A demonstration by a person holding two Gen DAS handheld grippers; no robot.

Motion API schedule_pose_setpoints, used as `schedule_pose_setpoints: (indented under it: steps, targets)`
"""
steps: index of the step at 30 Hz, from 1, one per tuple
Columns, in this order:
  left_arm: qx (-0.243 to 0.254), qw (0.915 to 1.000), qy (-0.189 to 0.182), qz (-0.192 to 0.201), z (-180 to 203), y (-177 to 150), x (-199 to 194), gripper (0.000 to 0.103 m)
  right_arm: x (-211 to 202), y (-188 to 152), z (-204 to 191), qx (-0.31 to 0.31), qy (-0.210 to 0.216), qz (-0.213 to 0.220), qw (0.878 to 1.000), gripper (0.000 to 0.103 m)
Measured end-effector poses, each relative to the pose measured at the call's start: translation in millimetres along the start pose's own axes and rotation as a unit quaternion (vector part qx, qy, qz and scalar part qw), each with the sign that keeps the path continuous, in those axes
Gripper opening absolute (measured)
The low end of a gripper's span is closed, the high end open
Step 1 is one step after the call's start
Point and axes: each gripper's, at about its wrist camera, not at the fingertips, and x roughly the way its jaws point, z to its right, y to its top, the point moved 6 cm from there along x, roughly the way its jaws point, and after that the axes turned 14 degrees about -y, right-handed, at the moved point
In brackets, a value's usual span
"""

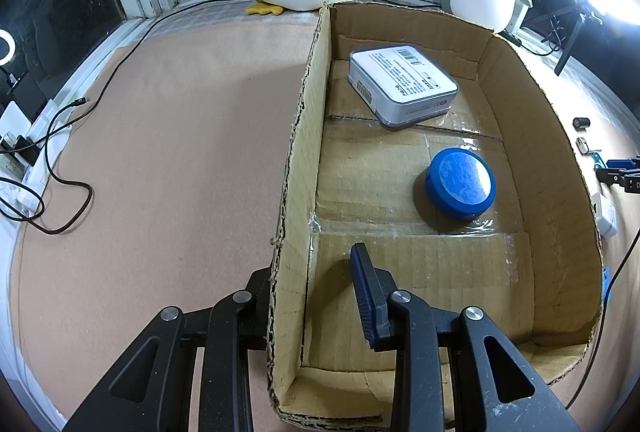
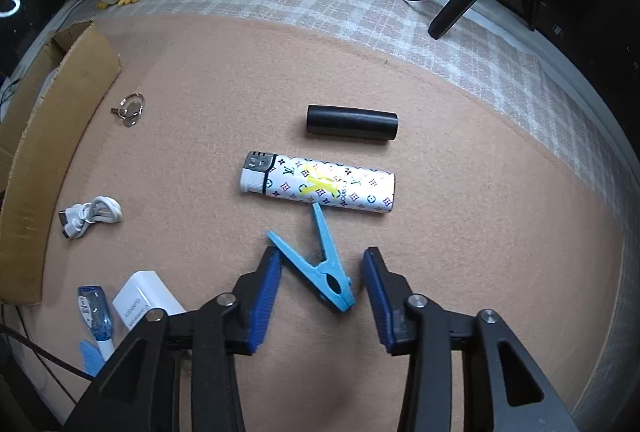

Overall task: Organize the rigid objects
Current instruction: 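Reach the right tool to the blue clothespin and grasp it, then carry the blue clothespin into the cardboard box and release it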

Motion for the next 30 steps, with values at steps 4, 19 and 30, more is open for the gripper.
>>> schedule_pose_setpoints:
  steps: [4,19,30]
  targets:
    - [0.000,1.0000,0.000,0.000,-0.1,0.1,0.0,0.032,-2.6,-1.0,-4.2,0.013,0.009,0.000,1.000,0.026]
    - [0.000,1.0000,-0.002,-0.001,-2.2,1.5,-0.8,0.032,-36.6,-9.2,-13.1,0.073,0.030,0.034,0.996,0.018]
    - [-0.002,1.0000,-0.005,-0.001,-1.3,1.7,-0.1,0.032,-129.2,3.5,-78.6,0.049,0.111,0.109,0.987,0.018]
